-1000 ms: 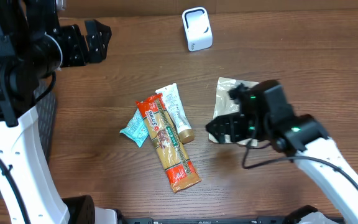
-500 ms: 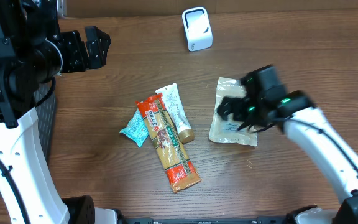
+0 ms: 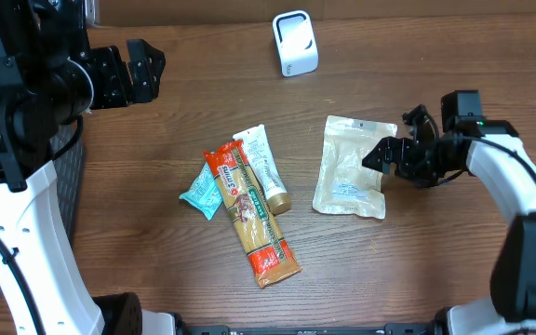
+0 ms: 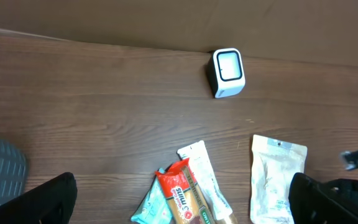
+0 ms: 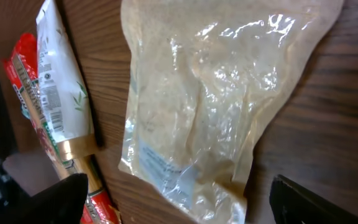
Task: Scan the item barcode
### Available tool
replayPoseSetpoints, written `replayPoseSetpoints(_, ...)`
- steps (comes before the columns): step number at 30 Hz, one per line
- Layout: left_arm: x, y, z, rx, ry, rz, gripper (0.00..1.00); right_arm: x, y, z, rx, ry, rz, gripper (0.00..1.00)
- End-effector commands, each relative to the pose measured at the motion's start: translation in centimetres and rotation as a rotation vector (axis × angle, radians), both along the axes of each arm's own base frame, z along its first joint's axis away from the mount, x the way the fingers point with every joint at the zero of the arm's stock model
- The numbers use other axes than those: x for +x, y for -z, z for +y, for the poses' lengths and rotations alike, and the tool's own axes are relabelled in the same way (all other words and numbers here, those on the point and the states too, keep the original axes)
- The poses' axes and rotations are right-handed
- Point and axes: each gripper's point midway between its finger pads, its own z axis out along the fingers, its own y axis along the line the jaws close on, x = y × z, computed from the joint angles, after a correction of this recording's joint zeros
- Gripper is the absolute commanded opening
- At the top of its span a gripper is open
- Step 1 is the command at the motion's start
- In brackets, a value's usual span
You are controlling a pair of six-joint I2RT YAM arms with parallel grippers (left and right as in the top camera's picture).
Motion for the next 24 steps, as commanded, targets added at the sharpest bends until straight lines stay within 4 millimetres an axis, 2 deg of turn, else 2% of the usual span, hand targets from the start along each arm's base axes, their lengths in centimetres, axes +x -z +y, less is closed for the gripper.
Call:
replayPoseSetpoints(1,0.1,-0.3,0.5,0.007,-0.012,-0.010,1.00,0.2,1.7,-0.2,0.051,-0.051,-0.002,0.93)
replayPoseSetpoints(8,0.1,-0.3,0.5,0.007,-0.012,-0.011,1.00,1.3,3.5,0.1,0.054,-0.060,-0.020,0.93)
replayPoseSetpoints(16,0.1,-0.3,0.5,0.007,-0.012,-0.010,1.00,1.8,5.6,3.9,0.102,-0.088,0.005,0.90)
replayPoseSetpoints(20,0.1,-0.3,0.5,0.007,-0.012,-0.010,1.00,2.1,6.5,6.1,0.129,-0.052,0.054,0.76)
replayPoseSetpoints(22,0.1,-0.3,0.5,0.007,-0.012,-0.011,1.00,2.2,6.7,7.2,0.134,-0.057,0.054,0.64)
replayPoseSetpoints(24,0.1,-0.3,0.5,0.007,-0.012,-0.010,1.00,2.2,6.6,8.2,0.137,-0.075,0.042,0.48)
